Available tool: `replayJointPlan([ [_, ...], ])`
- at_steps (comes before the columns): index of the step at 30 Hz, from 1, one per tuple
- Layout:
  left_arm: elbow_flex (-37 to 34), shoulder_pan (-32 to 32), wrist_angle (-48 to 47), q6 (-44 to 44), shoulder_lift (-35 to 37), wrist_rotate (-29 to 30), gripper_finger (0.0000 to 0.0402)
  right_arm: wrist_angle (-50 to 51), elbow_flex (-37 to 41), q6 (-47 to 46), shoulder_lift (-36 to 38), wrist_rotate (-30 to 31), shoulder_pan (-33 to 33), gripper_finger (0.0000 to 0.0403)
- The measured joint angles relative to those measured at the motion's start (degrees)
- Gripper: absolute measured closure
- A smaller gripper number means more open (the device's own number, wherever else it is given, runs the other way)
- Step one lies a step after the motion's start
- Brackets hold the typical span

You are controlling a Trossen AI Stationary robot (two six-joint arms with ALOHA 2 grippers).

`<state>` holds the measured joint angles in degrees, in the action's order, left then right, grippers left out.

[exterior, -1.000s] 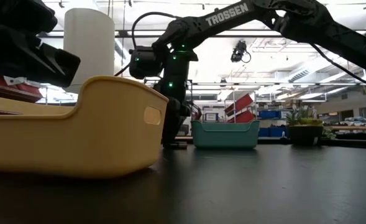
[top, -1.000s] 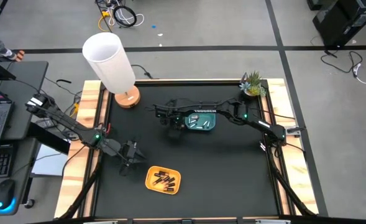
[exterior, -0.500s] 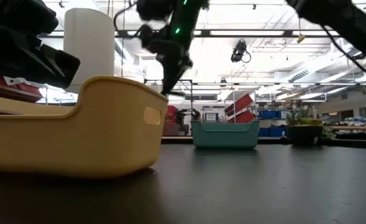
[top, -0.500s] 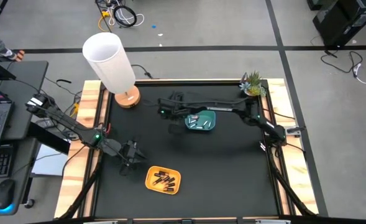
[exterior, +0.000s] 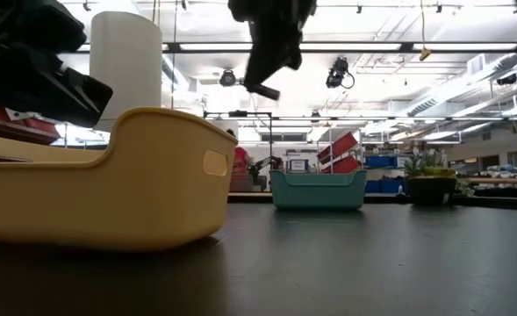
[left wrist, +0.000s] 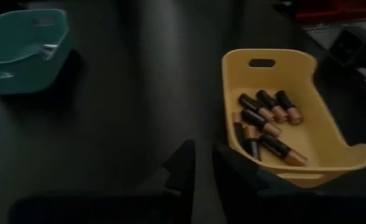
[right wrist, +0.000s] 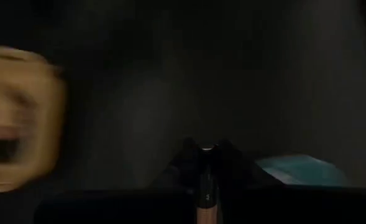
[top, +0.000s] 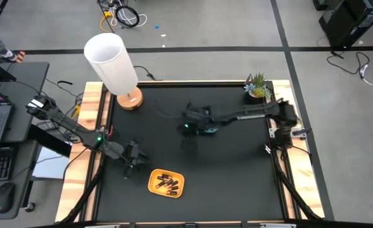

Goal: Sort batteries
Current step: Put the black battery into the yellow bin, then put the silver battery into the blue bin

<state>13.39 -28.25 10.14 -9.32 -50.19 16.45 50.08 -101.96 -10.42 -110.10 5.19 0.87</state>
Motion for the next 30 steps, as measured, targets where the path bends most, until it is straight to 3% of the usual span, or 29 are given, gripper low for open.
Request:
replayJointPlan([
  [7, 0.0, 0.04, -0.7, -1.8, 0.0, 5.74, 0.0332, -48.58, 27.01, -3.96, 6.39, -22.42, 5.72, 0.0381],
  [10, 0.85, 0.13, -2.08, -3.23, 0.0, 5.94, 0.0332, -65.75, 33.26, -3.83, 4.44, -33.03, 7.78, 0.0381],
  [12, 1.94, 0.13, -3.1, -4.43, 0.02, 6.08, 0.0332, -71.67, 34.67, -5.45, 2.91, -34.8, 8.82, 0.0378],
  [21, 5.54, 0.08, -5.95, -10.88, 0.02, 6.1, 0.0332, -76.13, 31.5, -3.48, -7.29, -21.3, 12.68, 0.0364],
  [27, 6.64, -1.96, -7.38, -18.48, 0.0, 5.35, 0.0332, -74.59, 30.71, -6.75, -8.23, -20.9, 13.71, 0.029],
  [30, 6.67, -2.71, -6.36, -19.06, 0.0, 6.1, 0.0332, -66.95, 30.62, -8.81, -4.05, -16.07, 14.53, 0.0258],
])
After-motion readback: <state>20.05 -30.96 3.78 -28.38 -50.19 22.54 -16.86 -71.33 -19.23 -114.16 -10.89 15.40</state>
